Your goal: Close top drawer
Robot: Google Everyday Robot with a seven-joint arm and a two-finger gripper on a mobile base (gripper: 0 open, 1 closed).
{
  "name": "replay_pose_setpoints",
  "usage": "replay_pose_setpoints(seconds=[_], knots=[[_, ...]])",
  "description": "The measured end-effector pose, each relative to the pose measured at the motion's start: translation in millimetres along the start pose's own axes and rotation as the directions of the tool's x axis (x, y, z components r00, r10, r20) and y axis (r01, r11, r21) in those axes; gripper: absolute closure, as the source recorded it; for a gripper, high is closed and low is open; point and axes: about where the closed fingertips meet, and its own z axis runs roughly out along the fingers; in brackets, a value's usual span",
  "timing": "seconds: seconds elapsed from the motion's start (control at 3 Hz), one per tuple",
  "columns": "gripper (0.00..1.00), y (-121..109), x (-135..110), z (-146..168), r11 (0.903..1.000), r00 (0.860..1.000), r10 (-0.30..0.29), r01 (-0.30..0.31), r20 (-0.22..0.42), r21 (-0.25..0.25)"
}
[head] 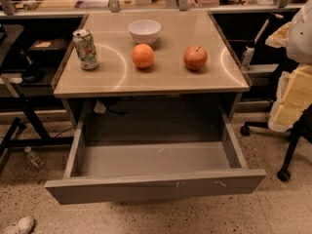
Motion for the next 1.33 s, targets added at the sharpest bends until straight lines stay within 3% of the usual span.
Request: replay_pose_setpoints(seconds=[0.33, 1.33], knots=[[0.00, 0.0, 0.0, 0.0, 1.0000, 1.000, 0.000, 0.000, 0.000, 0.000], [0.66, 0.0, 0.0, 0.0, 1.0000, 1.000, 0.000, 0.000, 0.000, 0.000]])
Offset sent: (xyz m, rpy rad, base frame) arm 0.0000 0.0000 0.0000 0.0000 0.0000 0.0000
